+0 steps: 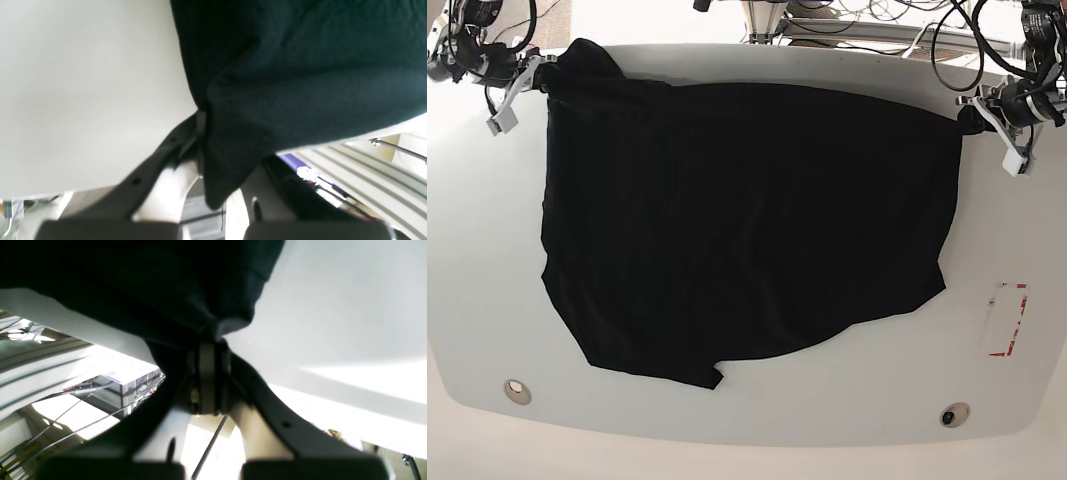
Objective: Layout the t-shirt on the table in an organized manner, then fold the t-shirt properly
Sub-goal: 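Pull the held corners apart with both grippers to stretch the shirt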
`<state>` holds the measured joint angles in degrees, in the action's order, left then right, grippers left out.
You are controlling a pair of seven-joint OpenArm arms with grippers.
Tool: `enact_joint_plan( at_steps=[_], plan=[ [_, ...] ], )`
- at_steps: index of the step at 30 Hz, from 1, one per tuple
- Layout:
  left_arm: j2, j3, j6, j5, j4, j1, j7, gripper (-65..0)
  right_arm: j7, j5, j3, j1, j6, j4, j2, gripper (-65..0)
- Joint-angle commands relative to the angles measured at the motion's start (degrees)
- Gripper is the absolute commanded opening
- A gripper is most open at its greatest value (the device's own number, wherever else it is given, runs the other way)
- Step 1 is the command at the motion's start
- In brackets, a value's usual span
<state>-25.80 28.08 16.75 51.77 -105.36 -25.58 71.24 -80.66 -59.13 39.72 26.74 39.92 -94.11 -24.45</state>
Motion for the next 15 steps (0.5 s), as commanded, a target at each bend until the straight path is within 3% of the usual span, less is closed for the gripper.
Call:
enact_joint_plan(
  at_steps=[1,12,15],
  plan=[
    [-1.32,0.54,-0.01,-1.00,-0.88,0.57,-0.52,-65.0,0.66,-0.78,0.49,-0.06,0.08,-0.97,-1.09,-64.8],
    [-1.76,0.45,-0.01,-2.67,-0.70,9.10,-0.25,-64.7,0.66,-0.69,0.41,-6.39,0.08,-0.88,-1.44,-64.8],
    [-4.13,0.45,-0.01,-2.58,-0.79,10.15,-0.25,-64.7,0.66,-0.69,0.14,-7.18,0.08,-0.88,-1.44,-64.8]
  ],
)
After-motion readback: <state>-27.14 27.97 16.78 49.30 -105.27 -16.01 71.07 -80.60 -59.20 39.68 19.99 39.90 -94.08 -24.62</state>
